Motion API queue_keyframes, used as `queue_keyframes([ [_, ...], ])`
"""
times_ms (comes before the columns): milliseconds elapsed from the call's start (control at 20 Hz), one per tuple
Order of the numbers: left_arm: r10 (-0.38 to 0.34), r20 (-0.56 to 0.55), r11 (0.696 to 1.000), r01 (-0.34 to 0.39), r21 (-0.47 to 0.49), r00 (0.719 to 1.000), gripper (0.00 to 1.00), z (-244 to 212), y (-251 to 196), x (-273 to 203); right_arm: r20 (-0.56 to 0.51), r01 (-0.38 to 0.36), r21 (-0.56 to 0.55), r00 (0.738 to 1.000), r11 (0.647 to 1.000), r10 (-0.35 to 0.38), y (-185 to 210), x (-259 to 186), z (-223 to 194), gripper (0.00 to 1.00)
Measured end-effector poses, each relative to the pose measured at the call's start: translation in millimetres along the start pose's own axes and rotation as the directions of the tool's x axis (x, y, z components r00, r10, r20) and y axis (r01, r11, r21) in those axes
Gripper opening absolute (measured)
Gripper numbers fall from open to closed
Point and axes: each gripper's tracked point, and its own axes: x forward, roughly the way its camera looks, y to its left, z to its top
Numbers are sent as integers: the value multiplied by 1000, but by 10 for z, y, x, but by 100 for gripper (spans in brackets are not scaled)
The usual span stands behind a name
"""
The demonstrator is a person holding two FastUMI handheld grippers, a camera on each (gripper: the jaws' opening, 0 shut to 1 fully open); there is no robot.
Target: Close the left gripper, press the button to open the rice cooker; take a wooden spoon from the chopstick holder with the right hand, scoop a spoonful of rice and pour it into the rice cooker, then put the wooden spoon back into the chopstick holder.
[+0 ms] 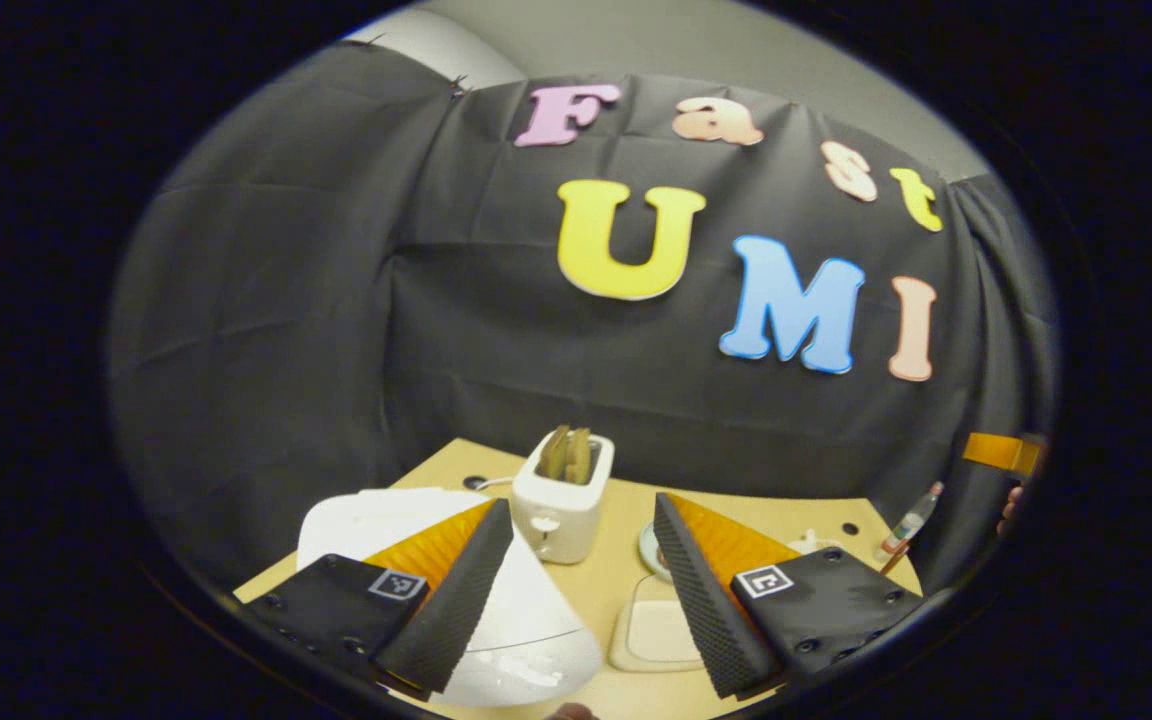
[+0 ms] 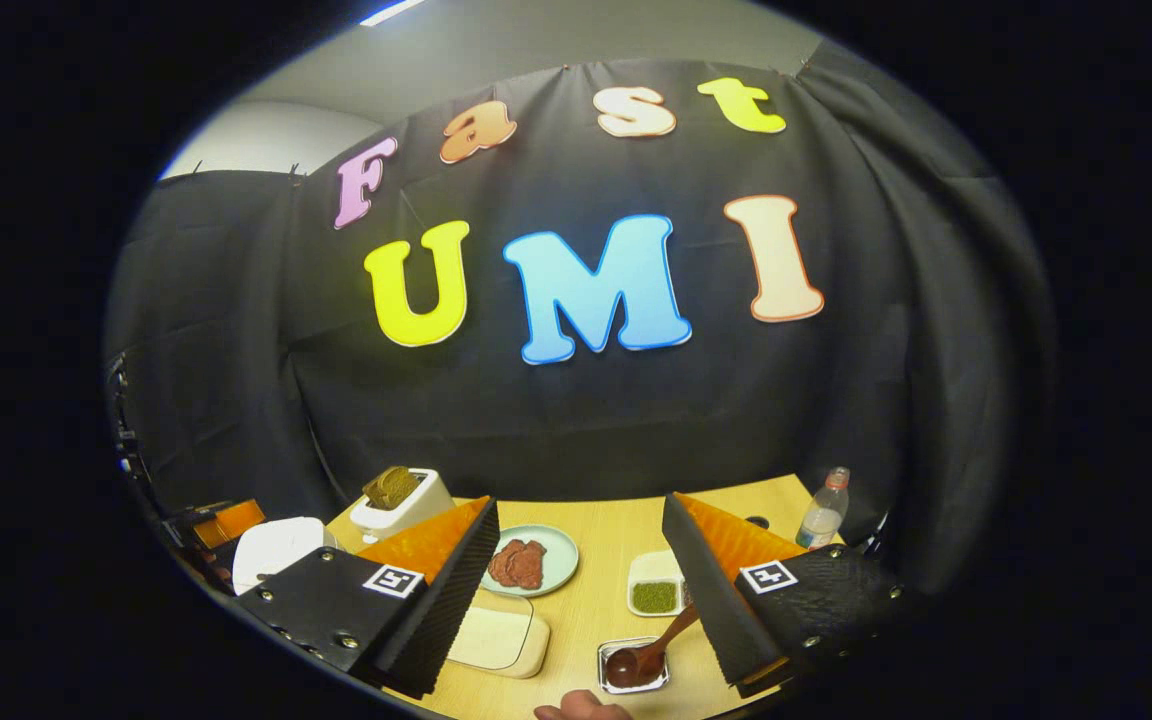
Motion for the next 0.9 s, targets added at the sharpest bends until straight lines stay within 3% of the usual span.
queue_keyframes([
  [50, -19, 43, 999, 18, 27, 999, 100, 176, -143, -32, 26, 9, -9, 1000, 1000, -8, -21, -9, 68, 99],
  [100, -43, 69, 998, 41, 39, 997, 94, 331, -342, -62, 52, 22, -25, 998, 999, -20, -40, -32, 146, 99],
  [150, -69, 88, 997, 66, 29, 994, 99, 450, -524, -96, 75, 35, -43, 997, 998, -32, -62, -54, 218, 99],
  [250, -120, 138, 993, 120, 11, 983, 99, 678, -850, -175, 106, 43, -61, 994, 997, -36, -61, -59, 345, 99],
  [400, -155, 215, 987, 142, 74, 964, 99, 1103, -1207, -328, 148, 39, -34, 988, 999, -34, 7, -133, 665, 96],
  [500, -172, 224, 984, 156, 89, 959, 97, 1216, -1415, -434, 158, 82, -46, 985, 996, -74, -52, -176, 870, 99],
  [700, -150, 232, 988, 140, 61, 961, 99, 1242, -1513, -516, 189, 79, -14, 979, 997, -75, -34, -293, 1184, 99],
  [900, -123, 222, 992, 120, 29, 967, 99, 1228, -1423, -548, 178, 73, 4, 981, 997, -72, -65, -273, 1144, 99],
])
